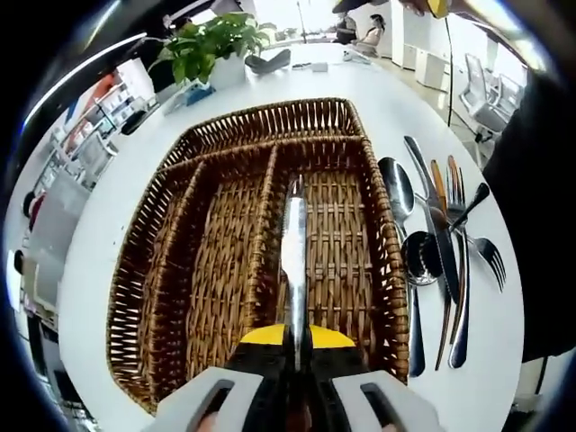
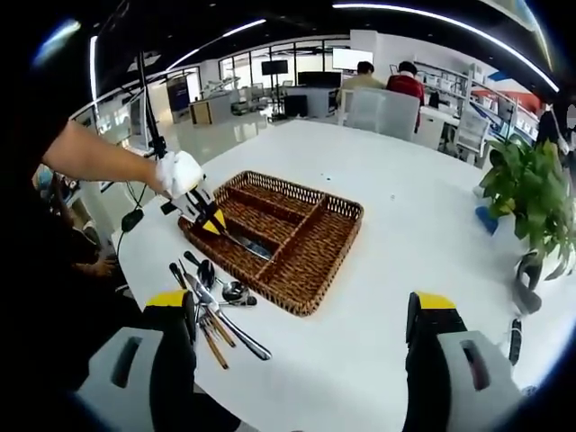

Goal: Arrange the knives, forks, and spoons in their matching storage slots by inserting each utensil handle-first until every utensil is classified and aligned in the correct compartment

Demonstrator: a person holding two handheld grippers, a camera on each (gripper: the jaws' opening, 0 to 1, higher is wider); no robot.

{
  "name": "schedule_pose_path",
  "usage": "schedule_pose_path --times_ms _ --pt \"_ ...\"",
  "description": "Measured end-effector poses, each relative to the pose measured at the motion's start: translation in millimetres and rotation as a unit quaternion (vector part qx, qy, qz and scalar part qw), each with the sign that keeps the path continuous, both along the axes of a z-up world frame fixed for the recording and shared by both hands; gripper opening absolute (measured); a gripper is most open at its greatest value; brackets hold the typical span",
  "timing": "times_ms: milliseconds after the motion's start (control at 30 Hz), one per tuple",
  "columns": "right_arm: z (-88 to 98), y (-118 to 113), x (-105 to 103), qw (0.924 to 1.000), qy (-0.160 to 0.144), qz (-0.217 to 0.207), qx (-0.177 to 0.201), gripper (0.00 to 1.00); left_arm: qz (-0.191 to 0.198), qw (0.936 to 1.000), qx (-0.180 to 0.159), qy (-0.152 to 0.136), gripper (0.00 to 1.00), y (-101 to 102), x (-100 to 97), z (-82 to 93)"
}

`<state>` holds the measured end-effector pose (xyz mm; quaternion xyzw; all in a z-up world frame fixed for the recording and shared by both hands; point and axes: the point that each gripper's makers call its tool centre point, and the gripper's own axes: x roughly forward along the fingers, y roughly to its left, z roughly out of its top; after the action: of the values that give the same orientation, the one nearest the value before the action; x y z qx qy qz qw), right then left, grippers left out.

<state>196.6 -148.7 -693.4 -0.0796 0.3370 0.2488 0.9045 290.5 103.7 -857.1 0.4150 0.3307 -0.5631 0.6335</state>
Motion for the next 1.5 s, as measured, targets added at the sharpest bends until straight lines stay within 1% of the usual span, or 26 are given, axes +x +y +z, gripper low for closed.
schedule_pose_path --times_ms 167,200,333,400,500,600,667,733,767,833,867,933,1033,1133,1200,1233,1267,1300,1367,1400,1433,1467,1500 --pt "0.2 -2.2 -2.4 1.0000 -0.001 -0.002 -0.005 0.99 -0.002 1.0000 0.004 -0.006 0.04 0.7 -1.0 -7.1" --pt "0.2 -2.3 -2.6 1.0000 -0.001 -0.003 -0.004 0.99 0.003 1.0000 -0.002 -0.005 0.04 -1.0 -0.8 -5.5" --pt "-1.9 -2.8 -4.1 1.0000 0.002 -0.004 -0.007 0.99 0.005 1.0000 -0.001 -0.006 0.05 -2.2 -0.6 -7.4" --pt "-1.5 -1.6 -4.2 1.0000 0.002 -0.003 -0.007 0.99 -0.002 0.9999 -0.003 -0.014 0.05 -2.0 -0.9 -6.9" --pt "0.1 -0.5 -3.5 1.0000 -0.001 -0.002 -0.006 0.99 -0.005 0.9998 -0.004 -0.017 0.06 -2.3 -0.4 -7.4" --pt "0.8 1.0 -3.3 1.0000 -0.002 0.000 -0.008 0.99 -0.014 0.9998 0.002 -0.016 0.06 -2.7 -1.1 -7.2" --pt "3.3 2.3 -2.5 0.9999 -0.005 0.003 -0.010 0.99 -0.012 0.9998 0.003 -0.014 0.07 -2.7 -0.7 -7.0" --pt "6.0 2.7 -1.8 0.9999 -0.008 0.003 -0.010 0.99 -0.014 0.9997 0.005 -0.021 0.07 -3.2 -1.5 -6.3" --pt "8.0 2.6 -1.3 0.9999 -0.011 0.003 -0.009 0.99 -0.022 0.9992 0.001 -0.034 0.07 -5.3 -1.0 -4.6" --pt "9.6 2.4 -1.3 0.9999 -0.013 0.002 -0.008 0.99 -0.018 0.9992 0.002 -0.036 0.10 -5.9 -1.8 -3.3" --pt "10.5 2.2 -1.7 0.9998 -0.015 0.003 -0.009 0.99 -0.010 0.9991 -0.009 -0.039 0.11 -9.1 -0.6 0.0" --pt "11.8 2.0 -2.6 0.9998 -0.016 0.003 -0.009 0.99 -0.001 0.9992 -0.015 -0.038 0.11 -10.1 -1.0 3.2" --pt "14.1 1.4 -4.2 0.9998 -0.020 0.001 -0.009 0.99 0.018 0.9985 -0.036 -0.037 0.15 -13.1 -1.0 11.4" --pt "17.3 1.1 -5.2 0.9997 -0.025 0.000 -0.007 0.99 0.045 0.9967 -0.059 -0.034 0.16 -12.6 0.5 23.6" --pt "18.9 0.7 -5.0 0.9996 -0.028 -0.002 -0.005 0.99 0.073 0.9936 -0.081 -0.029 0.16 -12.1 1.7 34.7" --pt "19.8 0.5 -4.9 0.9995 -0.030 -0.002 -0.004 0.99 0.090 0.9903 -0.100 -0.036 0.20 -12.6 6.8 44.0" --pt "20.9 0.6 -4.6 0.9995 -0.032 -0.003 -0.003 0.99 0.098 0.9887 -0.105 -0.043 0.30 -11.2 10.0 47.6" --pt "21.8 0.8 -4.5 0.9994 -0.033 -0.003 -0.002 0.99 0.123 0.9834 -0.126 -0.043 0.37 -10.0 16.0 57.2" --pt "24.7 1.8 -4.5 0.9993 -0.037 -0.002 -0.001 0.99 0.161 0.9735 -0.159 -0.033 0.46 -7.8 22.5 72.4" --pt "26.7 2.5 -4.4 0.9992 -0.041 -0.002 0.000 0.99 0.185 0.9655 -0.180 -0.033 0.48 -4.3 28.1 84.3" --pt "27.3 2.7 -4.3 0.9991 -0.042 -0.001 0.001 0.99 0.198 0.9605 -0.192 -0.036 0.51 -1.8 31.8 92.7" --pt "28.9 3.1 -4.2 0.9990 -0.044 -0.002 0.002 0.99 0.213 0.9532 -0.210 -0.040 0.54 2.1 35.9 104.9" --pt "30.2 3.4 -4.3 0.9989 -0.047 -0.001 0.003 0.99 0.225 0.9480 -0.222 -0.040 0.56 4.1 38.3 112.5"
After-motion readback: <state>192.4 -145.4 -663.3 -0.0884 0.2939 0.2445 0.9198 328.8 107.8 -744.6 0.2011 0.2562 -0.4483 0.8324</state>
